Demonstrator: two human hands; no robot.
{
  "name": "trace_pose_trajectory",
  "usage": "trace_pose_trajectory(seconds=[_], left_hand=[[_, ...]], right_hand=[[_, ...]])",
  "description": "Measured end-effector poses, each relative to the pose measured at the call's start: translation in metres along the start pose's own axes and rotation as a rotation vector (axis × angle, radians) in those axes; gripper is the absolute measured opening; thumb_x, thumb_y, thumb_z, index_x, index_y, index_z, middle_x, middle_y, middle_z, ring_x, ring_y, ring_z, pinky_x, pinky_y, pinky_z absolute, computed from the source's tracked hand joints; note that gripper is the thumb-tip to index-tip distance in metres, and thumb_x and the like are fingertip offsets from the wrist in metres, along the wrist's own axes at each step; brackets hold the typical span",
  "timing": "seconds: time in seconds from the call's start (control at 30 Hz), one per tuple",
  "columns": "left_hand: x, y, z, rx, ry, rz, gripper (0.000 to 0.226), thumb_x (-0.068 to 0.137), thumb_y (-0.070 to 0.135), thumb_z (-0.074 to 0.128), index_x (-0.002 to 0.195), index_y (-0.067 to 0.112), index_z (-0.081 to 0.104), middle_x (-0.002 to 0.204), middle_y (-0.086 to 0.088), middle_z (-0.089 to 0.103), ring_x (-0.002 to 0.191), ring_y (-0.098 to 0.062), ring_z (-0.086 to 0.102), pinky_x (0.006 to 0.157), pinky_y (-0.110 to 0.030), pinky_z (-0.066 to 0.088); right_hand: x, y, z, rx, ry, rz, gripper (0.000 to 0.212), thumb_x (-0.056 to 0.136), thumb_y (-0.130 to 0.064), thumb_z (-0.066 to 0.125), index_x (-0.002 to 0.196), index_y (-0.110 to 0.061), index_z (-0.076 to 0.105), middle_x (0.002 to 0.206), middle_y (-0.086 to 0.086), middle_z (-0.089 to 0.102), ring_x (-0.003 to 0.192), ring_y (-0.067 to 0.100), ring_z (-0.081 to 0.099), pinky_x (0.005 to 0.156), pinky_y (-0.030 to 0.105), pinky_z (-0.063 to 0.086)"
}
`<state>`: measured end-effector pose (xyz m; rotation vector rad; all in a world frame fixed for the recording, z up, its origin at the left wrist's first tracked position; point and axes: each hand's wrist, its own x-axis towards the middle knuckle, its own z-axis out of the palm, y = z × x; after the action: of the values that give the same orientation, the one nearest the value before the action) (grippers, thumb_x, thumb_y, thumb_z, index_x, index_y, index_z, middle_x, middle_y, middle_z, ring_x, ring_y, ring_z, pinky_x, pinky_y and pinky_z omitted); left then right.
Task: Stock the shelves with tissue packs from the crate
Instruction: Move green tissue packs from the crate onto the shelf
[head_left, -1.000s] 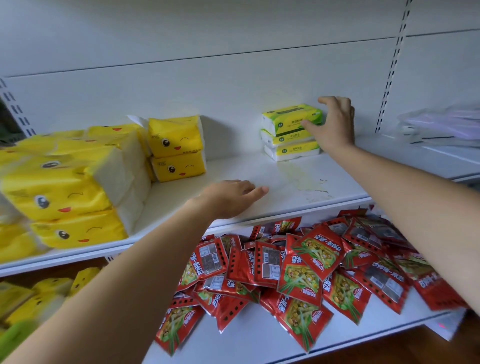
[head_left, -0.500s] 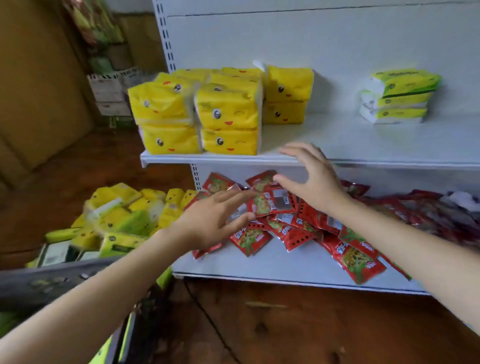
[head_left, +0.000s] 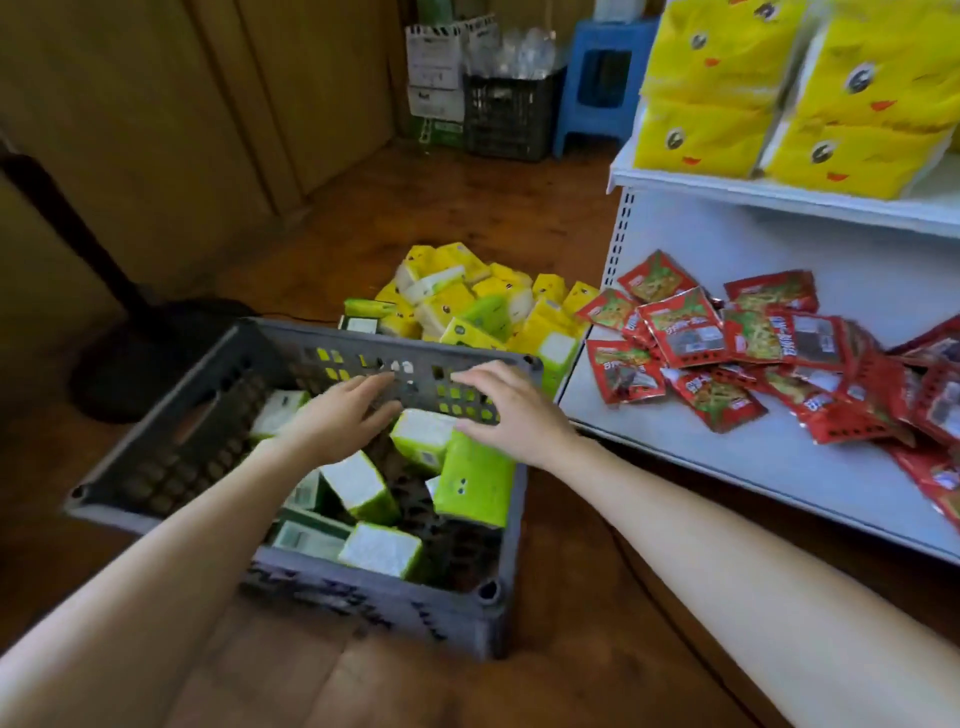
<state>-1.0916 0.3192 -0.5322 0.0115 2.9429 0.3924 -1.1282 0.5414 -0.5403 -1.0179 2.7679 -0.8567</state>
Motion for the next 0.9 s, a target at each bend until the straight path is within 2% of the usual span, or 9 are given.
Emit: trace_pose_trajectory(seconds=[0.13,0.23,0.4,0.53,0.63,0.73,0.9], left_hand=[[-0.022,-0.056,0.018,-0.054,-0.071,-0.159,0.058,0.098,0.045,0.034,0.149,0.022,0.021,0.152,-0.005,0.029,0.137,-0.024,0.032,0.106,-0.036,0.032],[-0.029,-0.087,0.028,-0.105,-0.083,-0.258,0.059,0.098,0.047,0.034,0.149,0.022,0.02,0.153,-0.007,0.028,0.138,-0.024,0.031,0.107,-0.036,0.031],[-0.031,-0.121,0.031,-0.03,-0.113,-0.275,0.058,0.098,0.048,0.032,0.149,0.025,0.02,0.152,-0.003,0.028,0.135,-0.023,0.035,0.103,-0.036,0.034],[-0.036,-0.154,0.02,0.078,-0.111,-0.274,0.055,0.098,0.048,0.03,0.147,0.026,0.021,0.149,-0.002,0.031,0.132,-0.024,0.038,0.097,-0.038,0.041],[-0.039,-0.179,0.016,0.035,-0.056,-0.33,0.055,0.098,0.048,0.03,0.147,0.025,0.024,0.149,-0.002,0.031,0.132,-0.024,0.038,0.095,-0.039,0.043],[-0.04,-0.196,0.02,-0.002,-0.047,-0.365,0.053,0.098,0.047,0.032,0.145,0.025,0.026,0.149,-0.004,0.032,0.132,-0.027,0.038,0.099,-0.041,0.04],[-0.037,-0.195,0.021,-0.046,-0.02,-0.342,0.052,0.099,0.046,0.032,0.146,0.026,0.026,0.146,-0.004,0.035,0.125,-0.029,0.043,0.092,-0.041,0.043]], right_hand=[[0.026,-0.023,0.038,0.041,-0.029,0.01,0.051,0.09,-0.035,0.058,0.137,-0.024,0.042,0.136,-0.001,0.041,0.128,0.016,0.037,0.1,0.031,0.033],[0.034,-0.031,0.066,0.04,-0.08,0.016,0.051,0.089,-0.035,0.059,0.136,-0.025,0.043,0.135,-0.002,0.042,0.127,0.016,0.039,0.099,0.032,0.035],[0.055,-0.046,0.109,-0.008,-0.183,0.013,0.051,0.088,-0.035,0.059,0.137,-0.027,0.042,0.138,-0.003,0.04,0.131,0.016,0.034,0.101,0.032,0.034],[0.08,-0.063,0.146,-0.065,-0.282,-0.023,0.052,0.088,-0.036,0.058,0.137,-0.027,0.04,0.136,-0.002,0.041,0.129,0.017,0.035,0.095,0.029,0.035],[0.103,-0.077,0.175,-0.111,-0.389,-0.049,0.054,0.088,-0.037,0.058,0.138,-0.025,0.039,0.132,0.002,0.042,0.124,0.022,0.04,0.094,0.035,0.042],[0.121,-0.092,0.205,-0.139,-0.503,-0.081,0.056,0.088,-0.038,0.058,0.138,-0.025,0.037,0.13,0.005,0.042,0.118,0.026,0.047,0.089,0.039,0.046],[0.136,-0.107,0.246,-0.141,-0.734,-0.076,0.069,0.087,-0.033,0.062,0.146,-0.024,0.025,0.146,0.011,0.027,0.128,0.031,0.039,0.098,0.038,0.041]])
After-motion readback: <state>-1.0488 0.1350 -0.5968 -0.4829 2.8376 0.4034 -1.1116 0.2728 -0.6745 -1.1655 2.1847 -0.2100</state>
